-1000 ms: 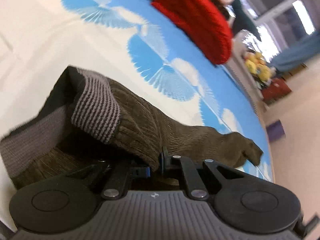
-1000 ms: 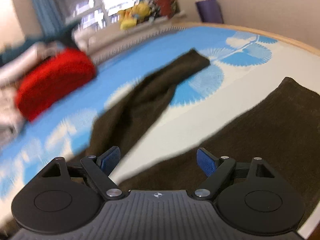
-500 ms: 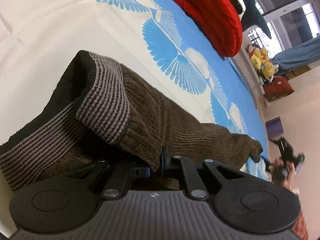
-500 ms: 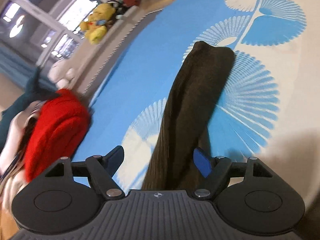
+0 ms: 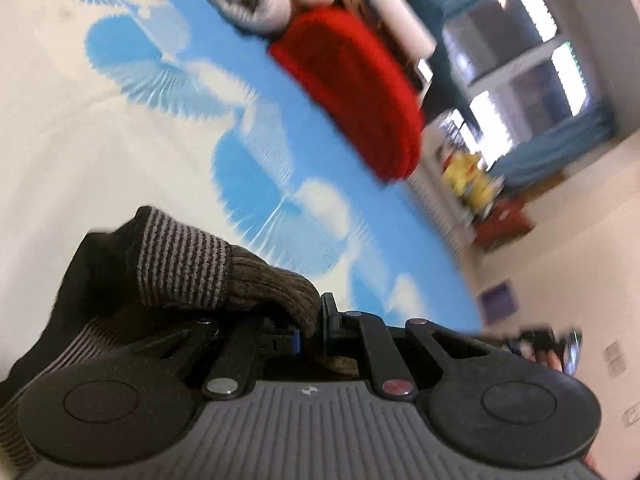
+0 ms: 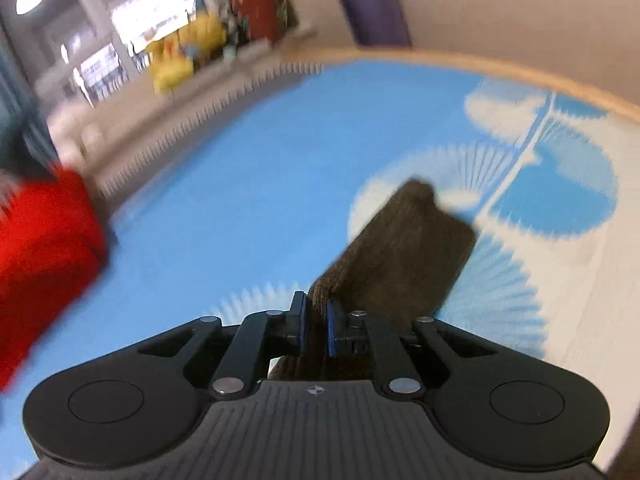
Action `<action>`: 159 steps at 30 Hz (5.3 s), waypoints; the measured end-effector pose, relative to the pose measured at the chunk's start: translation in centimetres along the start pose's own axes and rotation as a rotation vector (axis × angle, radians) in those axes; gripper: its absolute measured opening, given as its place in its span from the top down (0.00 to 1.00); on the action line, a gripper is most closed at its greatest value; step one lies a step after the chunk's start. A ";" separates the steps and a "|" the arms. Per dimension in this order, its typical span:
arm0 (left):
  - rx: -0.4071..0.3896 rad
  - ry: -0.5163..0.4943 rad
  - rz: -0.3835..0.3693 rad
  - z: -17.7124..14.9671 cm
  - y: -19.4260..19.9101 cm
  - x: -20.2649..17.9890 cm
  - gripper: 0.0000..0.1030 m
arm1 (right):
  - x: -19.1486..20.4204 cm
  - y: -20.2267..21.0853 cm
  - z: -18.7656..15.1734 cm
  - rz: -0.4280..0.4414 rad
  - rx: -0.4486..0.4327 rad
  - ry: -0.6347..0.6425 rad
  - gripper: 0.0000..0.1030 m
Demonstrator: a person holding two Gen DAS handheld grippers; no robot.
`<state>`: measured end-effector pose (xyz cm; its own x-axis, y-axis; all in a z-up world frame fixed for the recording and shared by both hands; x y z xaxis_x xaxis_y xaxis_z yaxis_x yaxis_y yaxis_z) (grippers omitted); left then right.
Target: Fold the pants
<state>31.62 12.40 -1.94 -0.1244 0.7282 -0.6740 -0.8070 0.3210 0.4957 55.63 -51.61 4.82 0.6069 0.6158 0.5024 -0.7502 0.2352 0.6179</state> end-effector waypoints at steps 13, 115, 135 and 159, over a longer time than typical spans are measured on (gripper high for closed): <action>0.319 0.077 0.165 -9.9 5.3 8.4 0.90 | -31.5 21.7 -8.4 -0.140 0.138 -0.193 0.91; 0.340 -0.089 0.040 -18.0 3.0 0.9 0.62 | -17.6 26.0 -36.1 0.376 0.627 0.077 0.93; 0.392 -0.174 0.058 -19.6 3.8 2.4 0.83 | -18.0 25.5 -38.4 0.293 0.673 0.304 0.96; 0.115 -0.053 0.345 -12.0 9.3 9.9 0.91 | -13.7 25.7 -40.7 0.328 0.612 0.479 0.60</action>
<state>15.92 15.31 -10.60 -0.3452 0.8351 -0.4282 -0.6519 0.1149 0.7495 17.40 -23.38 -10.77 0.1028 0.8666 0.4882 -0.5108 -0.3752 0.7735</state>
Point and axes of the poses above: each gripper's, at about its wrist camera, not at the fingertips, and y roughly against the way its jaws point, x to its left, z to its top, the point moved 9 cm from there along -y, roughly the way its jaws point, and after that the axes turned 8 degrees about -y, right-handed, at the moved point
